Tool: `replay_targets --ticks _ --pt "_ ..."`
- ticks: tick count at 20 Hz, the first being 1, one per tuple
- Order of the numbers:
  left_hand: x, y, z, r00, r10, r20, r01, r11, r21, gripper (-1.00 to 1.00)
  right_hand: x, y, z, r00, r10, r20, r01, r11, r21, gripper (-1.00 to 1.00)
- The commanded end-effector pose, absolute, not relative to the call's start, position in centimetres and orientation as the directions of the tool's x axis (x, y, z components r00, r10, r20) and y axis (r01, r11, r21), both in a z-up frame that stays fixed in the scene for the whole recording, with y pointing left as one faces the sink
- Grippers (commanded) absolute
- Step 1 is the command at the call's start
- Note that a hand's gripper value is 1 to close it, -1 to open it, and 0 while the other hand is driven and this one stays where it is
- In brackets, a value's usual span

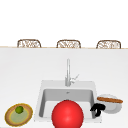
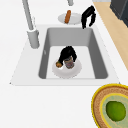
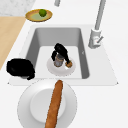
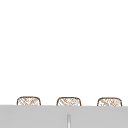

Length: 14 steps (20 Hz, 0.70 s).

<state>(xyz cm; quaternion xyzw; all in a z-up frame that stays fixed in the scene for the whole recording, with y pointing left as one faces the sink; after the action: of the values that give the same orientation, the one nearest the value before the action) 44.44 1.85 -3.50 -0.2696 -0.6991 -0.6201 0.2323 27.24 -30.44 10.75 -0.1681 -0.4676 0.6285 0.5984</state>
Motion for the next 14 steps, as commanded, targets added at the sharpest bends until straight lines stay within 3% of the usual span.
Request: replay_targets --ticks 1,8,10,14 --pt "44.4 2.5 -4.2 -0.725 0.102 0.682 0.689 0.100 0.718 1.00 27.2 -30.4 10.7 -0.227 0.909 0.348 -0.595 0.154 -0.789 0.00" --pt "44.7 2.1 -3.6 -0.799 0.116 0.590 0.601 0.138 0.787 1.00 27.2 -30.4 10.7 -0.227 0.909 0.348 -0.595 0.154 -0.789 0.00" --pt "44.6 2.3 -2.2 -0.842 0.137 0.521 0.538 0.156 0.829 1.00 27.2 -30.4 10.7 -0.227 0.909 0.348 -0.595 0.154 -0.789 0.00" --pt "43.9 3.6 -0.2 -0.843 0.104 0.528 0.538 0.123 0.834 1.00 27.2 -30.4 10.7 -0.227 0.909 0.348 -0.595 0.154 -0.789 0.00"
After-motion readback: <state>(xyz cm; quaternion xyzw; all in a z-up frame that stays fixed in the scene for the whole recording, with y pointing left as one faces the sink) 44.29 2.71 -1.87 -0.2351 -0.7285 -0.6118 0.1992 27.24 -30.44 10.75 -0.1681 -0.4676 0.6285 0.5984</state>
